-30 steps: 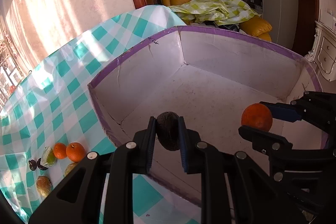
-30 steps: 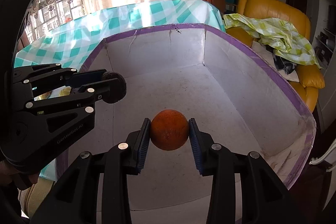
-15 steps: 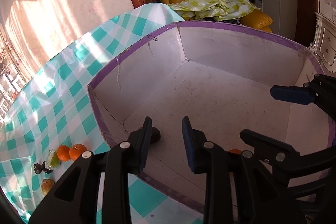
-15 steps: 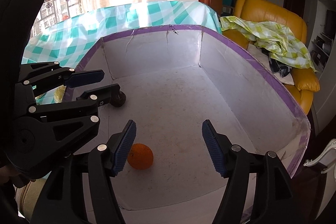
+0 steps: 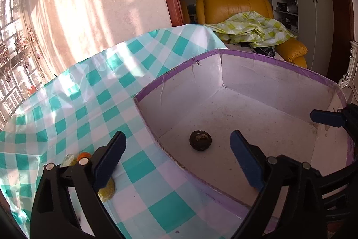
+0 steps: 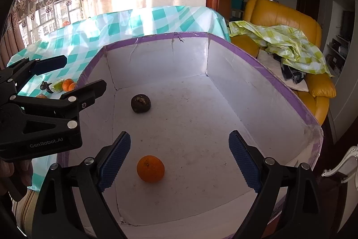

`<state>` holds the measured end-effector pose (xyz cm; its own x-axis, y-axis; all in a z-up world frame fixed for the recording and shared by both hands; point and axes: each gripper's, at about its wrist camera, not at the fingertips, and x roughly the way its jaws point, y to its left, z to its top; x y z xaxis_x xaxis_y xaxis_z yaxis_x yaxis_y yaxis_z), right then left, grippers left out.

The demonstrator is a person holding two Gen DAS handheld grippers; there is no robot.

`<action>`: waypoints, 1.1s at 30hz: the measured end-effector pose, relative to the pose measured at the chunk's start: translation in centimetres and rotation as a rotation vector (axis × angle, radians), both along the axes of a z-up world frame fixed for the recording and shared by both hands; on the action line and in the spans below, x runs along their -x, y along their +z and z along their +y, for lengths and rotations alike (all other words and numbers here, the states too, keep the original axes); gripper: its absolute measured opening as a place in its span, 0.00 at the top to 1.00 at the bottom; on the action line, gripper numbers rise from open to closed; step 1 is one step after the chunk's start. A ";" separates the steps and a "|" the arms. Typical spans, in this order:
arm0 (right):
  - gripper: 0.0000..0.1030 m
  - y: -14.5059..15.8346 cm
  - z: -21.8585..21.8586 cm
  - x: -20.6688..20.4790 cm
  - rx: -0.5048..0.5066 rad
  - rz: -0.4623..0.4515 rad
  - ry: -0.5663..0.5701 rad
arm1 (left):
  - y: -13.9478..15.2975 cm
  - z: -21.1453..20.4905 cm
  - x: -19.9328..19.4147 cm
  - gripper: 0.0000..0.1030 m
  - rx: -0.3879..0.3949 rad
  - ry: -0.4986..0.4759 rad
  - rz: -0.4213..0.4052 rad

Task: Organize fruits
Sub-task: 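Move both open tools back over the fruits on the table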

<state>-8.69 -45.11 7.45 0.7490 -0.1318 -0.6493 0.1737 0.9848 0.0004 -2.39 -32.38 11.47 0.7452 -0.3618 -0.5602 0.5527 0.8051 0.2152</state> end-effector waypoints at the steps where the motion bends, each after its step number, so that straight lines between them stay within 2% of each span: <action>1: 0.16 0.0 0.0 0.0 0.001 -0.001 -0.003 | 0.2 0.3 0.0 0.05 0.011 0.005 0.004; 4: 0.16 0.1 -0.1 -0.1 -0.007 -0.005 -0.010 | 0.6 0.8 -0.1 0.02 0.033 0.043 0.021; 8: 0.16 0.8 0.3 0.2 0.028 -0.022 -0.028 | 0.9 1.3 0.7 0.02 0.004 0.096 -0.046; 11: 0.16 1.9 1.1 0.6 0.077 -0.049 -0.055 | 1.5 2.5 0.7 0.02 0.080 0.092 -0.008; 14: 0.16 2.9 2.0 0.7 0.081 -0.059 -0.052 | 2.0 4.0 1.2 0.02 0.145 0.097 -0.039; 18: 0.16 3.8 3.9 0.6 0.082 -0.069 -0.029 | 3.0 6.4 1.6 0.02 0.182 0.134 -0.053; 23: 0.16 4.4 8.0 -0.1 0.173 -0.074 0.033 | 3.8 10.3 1.5 0.02 0.196 0.203 -0.058; 26: 0.16 4.4 10.2 -0.5 0.173 -0.076 0.077 | 3.7 12.9 1.5 0.02 0.220 0.243 -0.049; 33: 0.16 3.4 15.7 -1.6 0.172 -0.037 0.208 | 2.8 18.6 1.3 0.02 0.214 0.345 -0.057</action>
<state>-7.05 -29.39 10.81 0.7945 -0.0791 -0.6021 -0.0290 0.9854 -0.1678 -3.69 -13.76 14.28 0.8708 -0.1891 -0.4538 0.2341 0.9712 0.0447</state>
